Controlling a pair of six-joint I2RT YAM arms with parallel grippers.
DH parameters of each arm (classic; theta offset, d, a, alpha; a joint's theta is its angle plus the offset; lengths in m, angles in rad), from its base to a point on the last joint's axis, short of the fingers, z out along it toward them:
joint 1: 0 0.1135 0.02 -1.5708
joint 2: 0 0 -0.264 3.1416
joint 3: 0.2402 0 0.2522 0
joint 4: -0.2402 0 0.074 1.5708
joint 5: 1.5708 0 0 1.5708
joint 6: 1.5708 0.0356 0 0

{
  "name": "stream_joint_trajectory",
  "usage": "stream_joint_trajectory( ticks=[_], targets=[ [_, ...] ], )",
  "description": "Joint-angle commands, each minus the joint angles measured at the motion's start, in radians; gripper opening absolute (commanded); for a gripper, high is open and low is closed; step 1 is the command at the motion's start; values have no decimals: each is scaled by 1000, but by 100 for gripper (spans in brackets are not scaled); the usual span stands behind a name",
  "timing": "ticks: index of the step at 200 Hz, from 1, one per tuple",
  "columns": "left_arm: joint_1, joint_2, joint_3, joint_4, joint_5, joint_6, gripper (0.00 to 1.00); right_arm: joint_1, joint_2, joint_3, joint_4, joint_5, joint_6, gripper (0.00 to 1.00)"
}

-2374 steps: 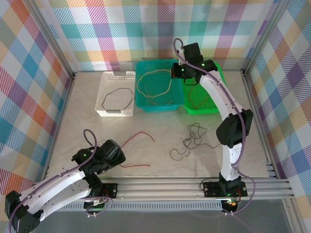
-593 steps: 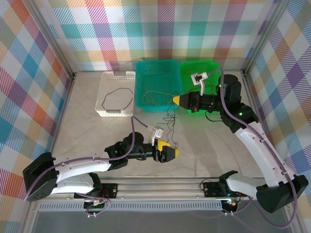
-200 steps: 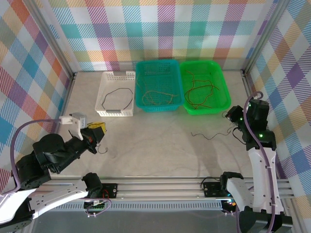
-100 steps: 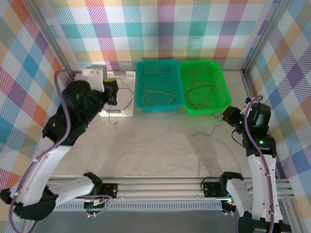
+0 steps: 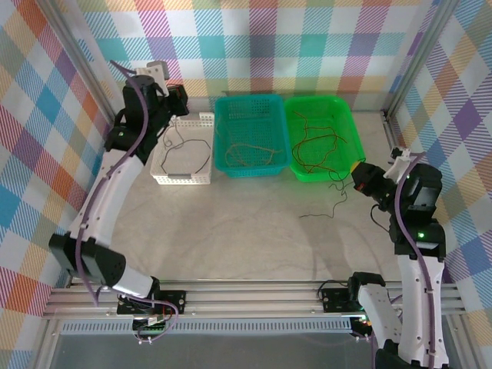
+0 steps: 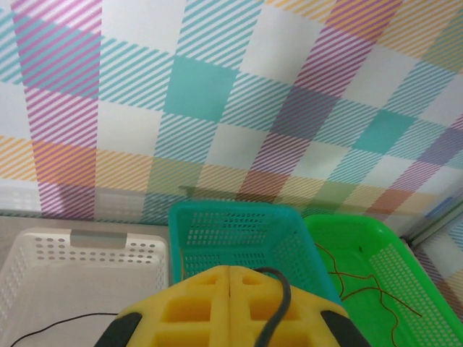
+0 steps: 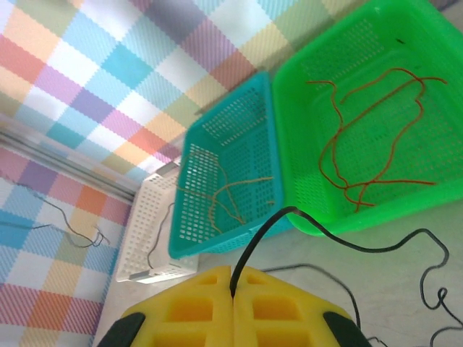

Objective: Untangle the cables

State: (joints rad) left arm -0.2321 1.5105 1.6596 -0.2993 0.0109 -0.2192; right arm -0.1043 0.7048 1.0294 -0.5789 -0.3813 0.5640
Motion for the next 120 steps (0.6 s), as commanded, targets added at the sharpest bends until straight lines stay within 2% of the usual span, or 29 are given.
stream_joint_trajectory(
  ticks=[1,43,72,120],
  targets=[
    [34,72,31,99,33,-30,0,3,-9,31,35,-64,3,0],
    [78,184,-46,178,36,-79,0,13,-24,30,85,-131,38,0],
    [97,239,-134,233,35,-134,0,23,-17,44,142,-226,63,0],
    [99,310,-229,268,28,-195,0,87,32,136,188,-338,84,0]
  ],
)
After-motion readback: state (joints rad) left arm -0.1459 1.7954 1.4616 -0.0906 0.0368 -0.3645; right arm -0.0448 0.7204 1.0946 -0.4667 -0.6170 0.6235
